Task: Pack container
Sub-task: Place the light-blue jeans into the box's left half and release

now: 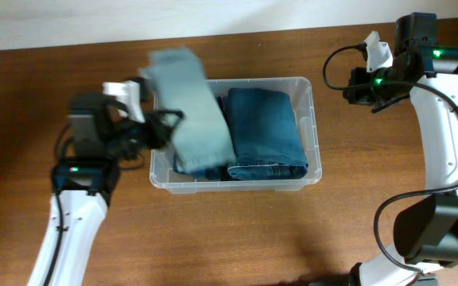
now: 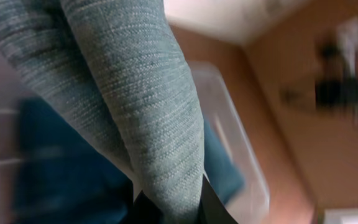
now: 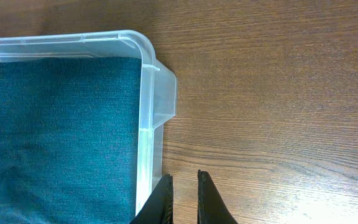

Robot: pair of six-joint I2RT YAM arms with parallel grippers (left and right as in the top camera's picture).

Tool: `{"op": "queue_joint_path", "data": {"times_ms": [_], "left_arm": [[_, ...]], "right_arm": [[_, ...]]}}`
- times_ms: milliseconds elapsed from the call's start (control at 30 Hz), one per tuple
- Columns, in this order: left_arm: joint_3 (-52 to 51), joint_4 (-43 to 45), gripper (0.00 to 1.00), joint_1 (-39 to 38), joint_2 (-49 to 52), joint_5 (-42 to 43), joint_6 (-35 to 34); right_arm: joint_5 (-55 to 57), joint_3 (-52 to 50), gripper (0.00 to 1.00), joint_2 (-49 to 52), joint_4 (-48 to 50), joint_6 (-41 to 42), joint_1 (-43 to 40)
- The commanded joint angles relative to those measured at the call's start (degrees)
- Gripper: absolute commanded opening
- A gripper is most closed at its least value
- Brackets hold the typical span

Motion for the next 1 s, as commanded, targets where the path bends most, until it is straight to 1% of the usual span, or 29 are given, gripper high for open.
{"op": "queue_joint_path", "data": {"times_ms": [0, 67, 300, 433, 500, 633, 767, 967], "left_arm": [[0.85, -1.25, 0.0, -2.45, -0.61, 5.42, 17.73], [0.85, -1.68, 0.0, -2.71, -0.61, 5.4, 19.17], [0.92, -0.33, 0.0, -2.49, -0.61, 4.57, 19.3], [3.8, 0.44, 0.0, -2.49, -0.63, 7.67, 18.6], [6.58, 0.55, 0.0, -2.49, -0.63, 9.6, 16.22], [11.13, 0.52, 0.0, -2.51, -0.63, 9.7, 10.99], [11.96, 0.42, 0.0, -2.56, -0.59, 9.7, 6.86], [11.93, -3.48, 0.0, -2.56, 3.82, 9.27, 6.47]], "right_arm": [[-0.09, 0.24, 0.09, 0.11, -0.04, -0.57, 0.11], [-0.07, 0.24, 0.09, 0.11, -0.04, -0.57, 0.11], [0.79, 0.22, 0.09, 0.7, -0.33, -0.57, 0.11], [0.81, 0.2, 0.09, 0.74, -0.31, -0.57, 0.11], [0.81, 0.2, 0.09, 0.74, -0.31, -0.57, 0.11], [0.81, 0.2, 0.09, 0.74, -0.31, -0.57, 0.11], [0.81, 0.2, 0.09, 0.74, -0.31, -0.57, 0.11], [0.79, 0.2, 0.09, 0.74, -0.31, -0.57, 0.11]]}}
